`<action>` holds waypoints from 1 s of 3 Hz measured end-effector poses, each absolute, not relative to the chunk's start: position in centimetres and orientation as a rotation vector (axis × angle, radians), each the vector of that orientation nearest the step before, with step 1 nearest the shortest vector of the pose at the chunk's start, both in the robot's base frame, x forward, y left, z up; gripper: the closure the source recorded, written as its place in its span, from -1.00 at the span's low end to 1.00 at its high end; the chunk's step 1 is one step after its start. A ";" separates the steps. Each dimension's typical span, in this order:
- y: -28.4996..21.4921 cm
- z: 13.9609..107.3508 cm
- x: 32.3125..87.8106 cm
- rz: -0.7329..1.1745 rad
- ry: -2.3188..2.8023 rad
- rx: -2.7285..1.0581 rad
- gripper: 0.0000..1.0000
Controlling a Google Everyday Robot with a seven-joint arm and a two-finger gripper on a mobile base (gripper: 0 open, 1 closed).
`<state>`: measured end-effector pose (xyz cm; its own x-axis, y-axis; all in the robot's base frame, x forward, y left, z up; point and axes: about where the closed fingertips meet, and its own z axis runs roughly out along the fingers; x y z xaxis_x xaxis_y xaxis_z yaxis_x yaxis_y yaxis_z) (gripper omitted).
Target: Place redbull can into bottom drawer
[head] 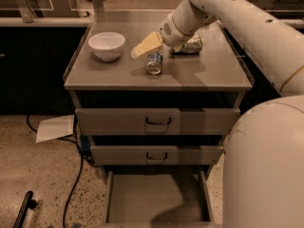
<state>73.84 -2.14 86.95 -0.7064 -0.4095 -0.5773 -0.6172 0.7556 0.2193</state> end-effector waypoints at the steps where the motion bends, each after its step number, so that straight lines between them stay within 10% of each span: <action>1: -1.5 85.4 74.8 0.538 2.473 -0.735 -1.00; 3: -0.4 82.9 76.0 0.485 2.521 -0.696 -1.00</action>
Offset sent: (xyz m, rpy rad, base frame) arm 0.0269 0.0162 -0.0349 -0.0344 0.0308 -0.0837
